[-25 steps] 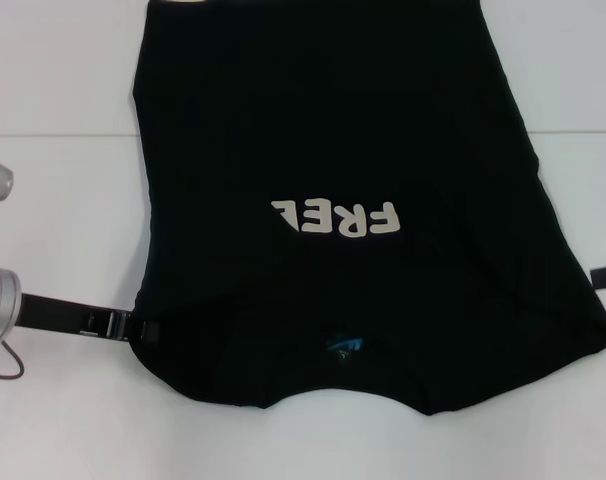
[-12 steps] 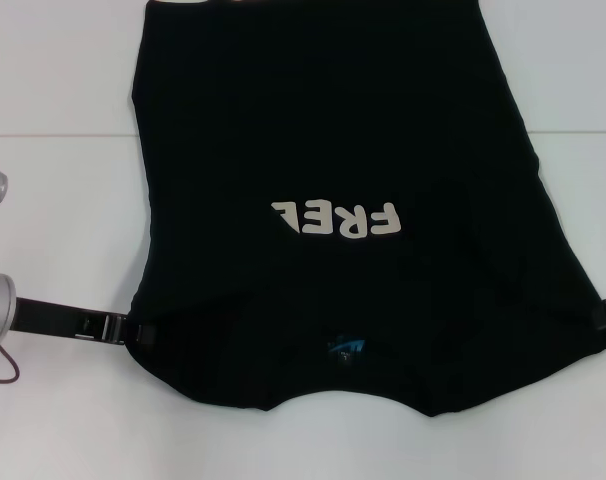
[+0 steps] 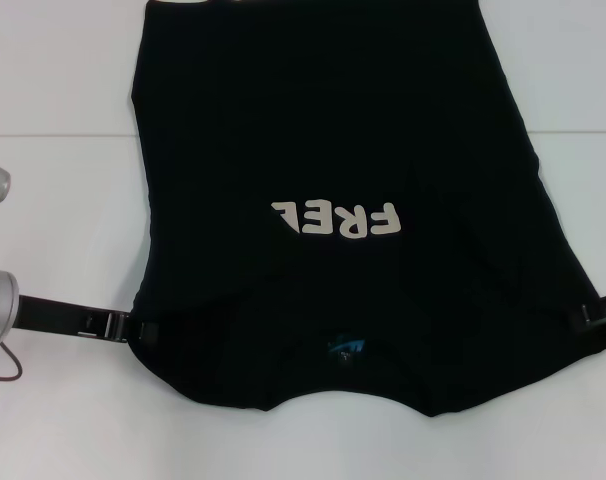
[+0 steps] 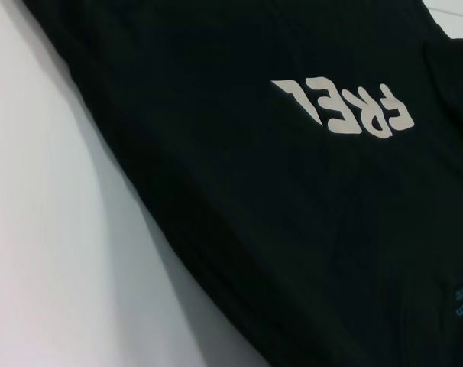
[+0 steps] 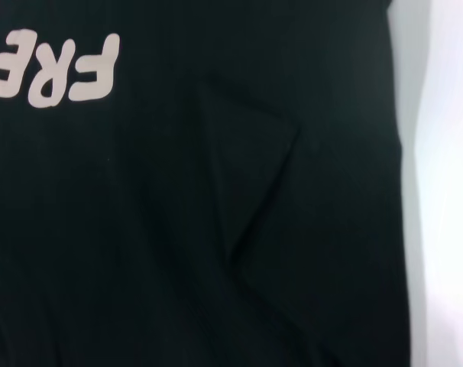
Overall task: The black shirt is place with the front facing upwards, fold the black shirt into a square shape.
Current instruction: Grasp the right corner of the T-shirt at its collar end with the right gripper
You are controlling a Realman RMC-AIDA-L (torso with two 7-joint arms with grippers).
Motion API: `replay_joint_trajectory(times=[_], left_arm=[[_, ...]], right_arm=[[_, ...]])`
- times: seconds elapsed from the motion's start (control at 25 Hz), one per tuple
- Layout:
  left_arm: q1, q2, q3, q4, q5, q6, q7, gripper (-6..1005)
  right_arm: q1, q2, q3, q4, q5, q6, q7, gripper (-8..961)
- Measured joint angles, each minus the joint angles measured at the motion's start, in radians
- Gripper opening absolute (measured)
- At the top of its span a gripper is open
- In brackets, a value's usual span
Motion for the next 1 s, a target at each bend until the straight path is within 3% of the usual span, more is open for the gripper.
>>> replay_joint_trajectory(times=[1.0], left_arm=[[-0.004,0.002,0.000,0.000,0.000,0.000,-0.007,33]], right_arm=[[0.042,0.019,-0.071,0.063,0.001,0.059,0.006,925]])
